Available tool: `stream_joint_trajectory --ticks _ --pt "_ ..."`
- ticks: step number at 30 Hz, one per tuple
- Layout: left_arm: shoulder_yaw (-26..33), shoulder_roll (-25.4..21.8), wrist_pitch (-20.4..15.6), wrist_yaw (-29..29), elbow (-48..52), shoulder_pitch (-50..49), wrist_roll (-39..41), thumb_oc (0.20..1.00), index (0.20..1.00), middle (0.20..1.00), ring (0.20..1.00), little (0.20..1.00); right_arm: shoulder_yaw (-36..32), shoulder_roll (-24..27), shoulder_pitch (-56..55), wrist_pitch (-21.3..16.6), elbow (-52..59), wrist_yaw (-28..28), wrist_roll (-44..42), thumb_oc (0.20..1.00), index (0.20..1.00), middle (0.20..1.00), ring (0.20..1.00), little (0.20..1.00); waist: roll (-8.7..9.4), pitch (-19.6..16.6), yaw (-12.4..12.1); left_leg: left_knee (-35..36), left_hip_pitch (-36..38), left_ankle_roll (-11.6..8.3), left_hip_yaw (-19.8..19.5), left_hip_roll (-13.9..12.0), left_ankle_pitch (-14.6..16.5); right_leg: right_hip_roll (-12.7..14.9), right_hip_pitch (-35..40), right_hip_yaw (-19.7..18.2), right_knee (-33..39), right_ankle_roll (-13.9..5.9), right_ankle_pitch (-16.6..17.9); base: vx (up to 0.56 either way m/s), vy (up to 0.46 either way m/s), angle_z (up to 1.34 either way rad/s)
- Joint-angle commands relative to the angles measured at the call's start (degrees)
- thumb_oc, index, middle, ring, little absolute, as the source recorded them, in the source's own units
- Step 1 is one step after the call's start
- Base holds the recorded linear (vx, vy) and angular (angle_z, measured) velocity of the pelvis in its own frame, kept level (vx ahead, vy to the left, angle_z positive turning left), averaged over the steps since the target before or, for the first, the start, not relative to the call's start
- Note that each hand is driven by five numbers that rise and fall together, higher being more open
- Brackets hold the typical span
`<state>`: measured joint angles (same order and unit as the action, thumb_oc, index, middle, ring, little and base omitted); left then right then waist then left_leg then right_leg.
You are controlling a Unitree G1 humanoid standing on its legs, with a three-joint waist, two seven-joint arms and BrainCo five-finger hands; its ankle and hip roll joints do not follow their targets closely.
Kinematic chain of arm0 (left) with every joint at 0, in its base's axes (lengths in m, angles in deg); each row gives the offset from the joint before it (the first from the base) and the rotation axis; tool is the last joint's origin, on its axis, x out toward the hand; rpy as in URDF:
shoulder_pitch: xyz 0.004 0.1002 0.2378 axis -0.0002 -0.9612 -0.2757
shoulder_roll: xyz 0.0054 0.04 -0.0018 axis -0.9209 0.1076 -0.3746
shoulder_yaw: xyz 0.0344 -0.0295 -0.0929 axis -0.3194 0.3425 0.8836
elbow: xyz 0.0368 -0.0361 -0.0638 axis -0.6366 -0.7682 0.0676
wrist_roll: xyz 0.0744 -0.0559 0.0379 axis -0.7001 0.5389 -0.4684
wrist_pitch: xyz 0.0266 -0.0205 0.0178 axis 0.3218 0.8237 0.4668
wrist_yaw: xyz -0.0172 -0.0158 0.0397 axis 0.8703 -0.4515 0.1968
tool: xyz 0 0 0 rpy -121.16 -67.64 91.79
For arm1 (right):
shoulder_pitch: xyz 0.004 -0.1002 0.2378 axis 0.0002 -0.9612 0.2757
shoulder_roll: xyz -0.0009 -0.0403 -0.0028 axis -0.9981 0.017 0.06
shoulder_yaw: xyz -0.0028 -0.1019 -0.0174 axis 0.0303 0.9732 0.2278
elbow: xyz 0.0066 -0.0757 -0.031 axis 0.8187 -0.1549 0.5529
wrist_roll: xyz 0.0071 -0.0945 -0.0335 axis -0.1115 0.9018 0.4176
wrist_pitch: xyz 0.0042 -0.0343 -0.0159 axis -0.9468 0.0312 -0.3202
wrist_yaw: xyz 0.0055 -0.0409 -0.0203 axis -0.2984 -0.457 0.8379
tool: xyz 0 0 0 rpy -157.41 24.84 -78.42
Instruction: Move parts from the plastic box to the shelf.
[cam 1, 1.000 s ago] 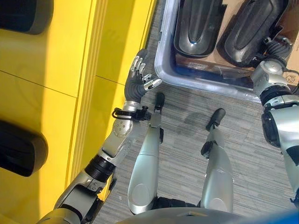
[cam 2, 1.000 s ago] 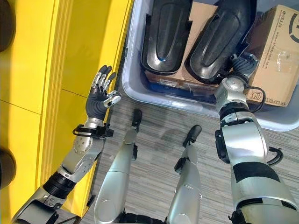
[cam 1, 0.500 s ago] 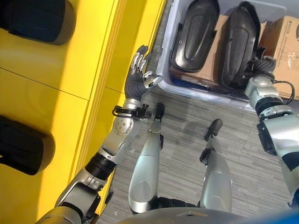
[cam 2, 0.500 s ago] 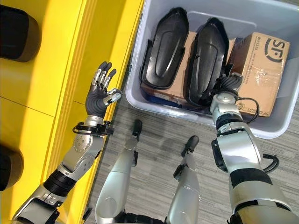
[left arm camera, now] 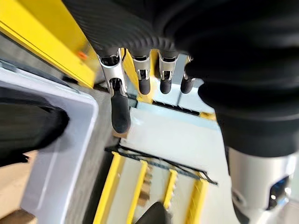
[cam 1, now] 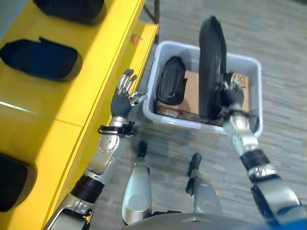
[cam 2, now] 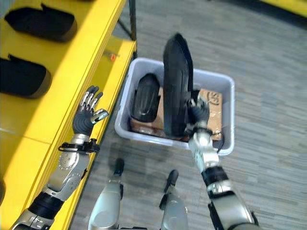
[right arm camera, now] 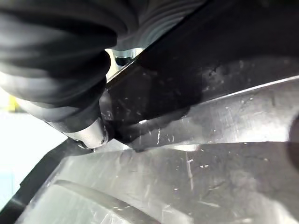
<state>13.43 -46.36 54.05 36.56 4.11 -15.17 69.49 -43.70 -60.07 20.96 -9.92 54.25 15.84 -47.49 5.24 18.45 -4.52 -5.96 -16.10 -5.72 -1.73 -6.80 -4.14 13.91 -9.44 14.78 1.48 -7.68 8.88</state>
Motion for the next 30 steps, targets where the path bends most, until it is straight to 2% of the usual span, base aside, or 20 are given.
stream_joint_trajectory --ticks 1,6,13,17,19,20,21,22,23,25,26,27,28,29,30 --pt "1.70 0.40 -1.16 2.56 3.40 -0.61 0.55 1.000 1.000 1.000 1.000 1.000 -3.64 3.45 2.31 -4.50 3.23 -3.51 -0.27 0.200 0.200 0.200 0.200 0.200 -1.74 -1.11 -0.25 1.21 1.64 -0.94 1.94 -4.25 0.76 2.51 4.59 0.86 -3.76 -3.80 -5.89 0.06 -0.066 -0.13" --pt "5.47 0.51 -0.33 4.92 4.40 -5.49 -0.34 1.000 1.000 1.000 1.000 1.000 -5.15 2.38 -6.16 -4.05 8.47 -7.36 -0.52 0.200 0.200 0.200 0.200 0.200 -1.44 -5.60 1.52 2.95 6.68 -1.27 3.90 -5.70 1.09 1.39 7.25 -0.33 -3.84 -3.61 -7.22 0.05 -0.043 -0.20" --pt "8.42 1.59 0.23 5.68 4.17 -9.15 -0.39 1.000 1.000 1.000 1.000 1.000 -4.63 1.41 -11.10 -3.36 13.85 -10.68 -0.37 0.200 0.200 0.200 0.200 0.200 -2.15 -8.01 2.72 3.03 11.35 -1.55 4.84 -7.76 1.30 0.25 9.03 -1.26 -9.68 -2.60 -12.05 0.02 -0.063 -0.14" --pt "10.20 2.69 0.84 5.89 4.60 -12.11 -1.22 1.000 1.000 1.000 1.000 1.000 -2.30 2.56 -13.10 -2.93 19.77 -14.10 -1.62 0.200 0.200 0.200 0.200 0.200 -2.52 -8.06 2.96 2.36 13.29 -2.30 4.32 -10.71 -0.11 -2.38 8.54 -0.88 -18.03 -0.07 -17.54 -0.07 -0.167 0.05" --pt "10.55 2.94 0.88 5.84 5.04 -13.21 -1.31 1.000 1.000 1.000 1.000 1.000 -1.14 3.03 -11.69 -3.03 20.42 -14.46 -2.23 0.200 0.200 0.200 0.200 0.200 -2.77 -7.62 2.48 2.57 13.70 -2.77 3.35 -12.26 -1.68 -3.97 7.90 -0.46 -20.97 1.11 -19.65 -0.12 -0.219 0.13" --pt "10.78 3.34 0.86 5.61 4.93 -13.52 -1.18 1.000 1.000 1.000 1.000 1.000 -0.18 3.06 -10.27 -3.06 19.55 -14.56 -2.42 0.200 0.200 0.200 0.200 0.200 -2.88 -7.52 1.95 3.12 13.75 -3.18 2.88 -13.20 -3.24 -5.17 7.62 -0.24 -21.66 1.93 -20.44 -0.17 -0.263 0.21" --pt "11.21 3.81 0.62 5.10 4.40 -13.74 -0.98 1.000 1.000 1.000 1.000 1.000 1.20 2.78 -7.93 -3.28 19.04 -14.19 -2.45 0.200 0.200 0.200 0.200 0.200 -3.11 -7.65 1.05 3.86 13.64 -3.84 2.05 -14.38 -6.22 -6.75 7.53 0.18 -21.72 2.61 -21.05 -0.17 -0.253 0.16" --pt "11.18 4.10 0.63 5.12 4.29 -13.91 -0.73 1.000 1.000 1.000 1.000 1.000 2.31 2.45 -6.65 -3.26 18.11 -14.57 -4.08 0.200 0.200 0.200 0.200 0.200 -3.18 -7.66 0.70 4.35 13.52 -3.71 1.39 -14.87 -7.55 -7.55 7.35 0.21 -21.72 3.08 -21.18 -0.21 -0.296 0.09" --pt "11.59 4.54 0.69 4.66 4.25 -14.31 -0.27 1.000 1.000 1.000 1.000 1.000 4.44 2.64 -3.63 -3.22 17.79 -14.61 -5.64 0.200 0.200 0.200 0.200 0.200 -3.46 -7.88 -1.14 6.28 12.91 -3.64 -0.82 -14.55 -10.90 -8.53 7.29 0.83 -21.13 3.70 -21.39 -0.14 -0.187 0.11" --pt "11.81 4.95 0.77 4.75 4.09 -14.61 -0.03 1.000 1.000 1.000 1.000 1.000 4.27 3.08 -4.07 -3.27 19.00 -14.84 -5.33 0.200 0.200 0.200 0.200 0.200 -3.60 -7.79 -1.35 6.60 12.18 -3.48 -0.01 -14.03 -12.35 -8.27 8.00 2.19 -20.84 3.94 -21.58 -0.13 -0.146 0.24" --pt "11.55 5.30 0.82 4.77 3.58 -14.21 0.05 1.000 1.000 1.000 1.000 1.000 3.88 3.41 -4.77 -3.38 20.00 -15.63 -6.12 0.200 0.200 0.200 0.200 0.200 -3.41 -7.67 -0.93 3.79 9.77 -2.01 2.80 -13.66 -11.87 -7.76 8.33 4.09 -20.40 4.73 -21.16 -0.39 -0.269 0.86" --pt "11.26 5.89 0.70 5.05 2.92 -13.41 -0.88 1.000 1.000 1.000 1.000 1.000 3.40 3.72 -6.09 -3.60 22.02 -15.39 -5.02 0.200 0.200 0.200 0.200 0.200 -2.27 -6.53 -0.40 -10.37 8.02 0.26 7.84 -11.32 -3.79 -5.85 8.88 7.73 -19.30 5.97 -20.05 -0.35 -0.217 1.53" --pt "11.25 5.89 0.69 5.04 2.91 -13.40 -0.89 1.000 1.000 1.000 1.000 1.000 3.39 3.72 -6.10 -3.60 22.04 -15.39 -5.02 0.200 0.200 0.200 0.200 0.200 -2.32 -6.51 -0.39 -10.80 7.82 0.27 7.74 -11.37 -3.52 -5.85 8.85 7.75 -19.43 5.95 -20.13 -0.27 -0.177 2.18" --pt "11.06 5.93 0.66 4.98 2.65 -12.92 -0.94 1.000 1.000 1.000 1.000 1.000 3.43 3.35 -6.73 -3.68 22.42 -15.36 -5.59 0.200 0.200 0.200 0.200 0.200 -2.16 -6.59 0.26 -14.95 8.66 -0.23 9.72 -12.57 -1.46 -5.29 8.92 8.41 -20.21 6.26 -21.19 -0.10 -0.002 1.54" --pt "10.28 5.58 0.83 5.54 2.99 -12.26 -1.43 1.000 1.000 1.000 1.000 1.000 3.90 2.02 -8.07 -3.29 22.90 -15.10 -6.06 0.200 0.200 0.200 0.200 0.200 -2.54 -6.61 0.41 -19.89 9.54 -0.16 9.22 -10.82 2.20 -4.43 8.62 9.74 -20.43 6.66 -21.28 -0.10 0.000 0.78"
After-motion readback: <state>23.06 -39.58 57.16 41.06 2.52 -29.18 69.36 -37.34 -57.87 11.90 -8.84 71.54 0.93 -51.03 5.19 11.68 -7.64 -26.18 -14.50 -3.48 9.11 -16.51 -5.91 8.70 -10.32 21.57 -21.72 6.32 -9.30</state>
